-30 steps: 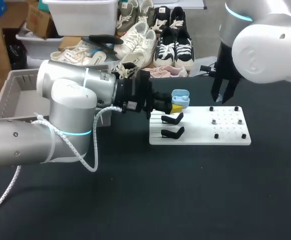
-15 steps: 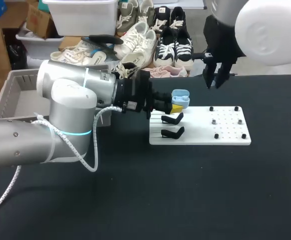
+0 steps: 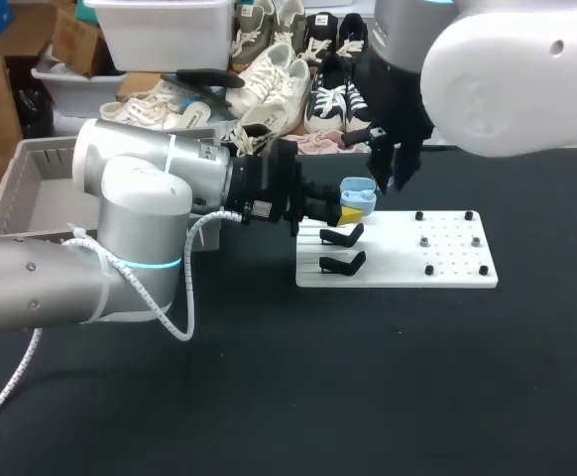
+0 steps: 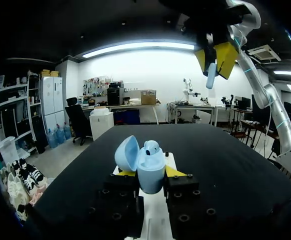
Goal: Pick up each earbud case from the left stands, insert the matching earbuds, close the lid, and place the case in the box.
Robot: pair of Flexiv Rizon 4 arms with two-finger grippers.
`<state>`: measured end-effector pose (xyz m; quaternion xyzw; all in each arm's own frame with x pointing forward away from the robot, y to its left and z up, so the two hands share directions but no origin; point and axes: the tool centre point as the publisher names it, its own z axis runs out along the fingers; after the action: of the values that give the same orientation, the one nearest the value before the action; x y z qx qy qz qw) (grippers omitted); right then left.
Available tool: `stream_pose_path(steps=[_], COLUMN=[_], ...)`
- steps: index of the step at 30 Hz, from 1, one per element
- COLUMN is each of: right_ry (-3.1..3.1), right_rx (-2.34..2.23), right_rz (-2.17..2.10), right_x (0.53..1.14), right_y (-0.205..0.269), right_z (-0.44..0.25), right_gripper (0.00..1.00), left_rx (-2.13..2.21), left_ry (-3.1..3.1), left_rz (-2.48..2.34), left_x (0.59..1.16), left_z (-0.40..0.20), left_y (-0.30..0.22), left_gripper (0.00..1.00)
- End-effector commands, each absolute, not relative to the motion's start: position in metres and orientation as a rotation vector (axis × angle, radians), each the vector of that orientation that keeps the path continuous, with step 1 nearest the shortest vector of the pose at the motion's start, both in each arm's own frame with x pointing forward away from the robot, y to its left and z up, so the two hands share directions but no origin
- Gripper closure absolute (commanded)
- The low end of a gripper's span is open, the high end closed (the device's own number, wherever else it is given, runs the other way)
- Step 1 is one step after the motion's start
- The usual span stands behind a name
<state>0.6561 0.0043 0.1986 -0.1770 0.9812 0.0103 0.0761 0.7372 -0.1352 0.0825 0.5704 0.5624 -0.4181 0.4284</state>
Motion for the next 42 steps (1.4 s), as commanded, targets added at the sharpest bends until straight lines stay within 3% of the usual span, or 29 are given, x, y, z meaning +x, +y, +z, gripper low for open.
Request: stream_pose_path(steps=[1,42], right_ry=[2.965,3.018], right_rx=[-0.542,-0.547], right_rz=[0.027,-0.002], right_x=[0.667,0.714], right_y=[0.014,0.037], right_z=[0.191,0.150], right_gripper=[1.00,1.00], left_rx=[1.423,1.423], left_ry=[1.402,1.402], left_rz=[-1.044,-1.044], left_x=[0.737,0.737], left_z=[0.082,0.082], left_y=[-0.135,-0.135], left_gripper=[1.00,1.00])
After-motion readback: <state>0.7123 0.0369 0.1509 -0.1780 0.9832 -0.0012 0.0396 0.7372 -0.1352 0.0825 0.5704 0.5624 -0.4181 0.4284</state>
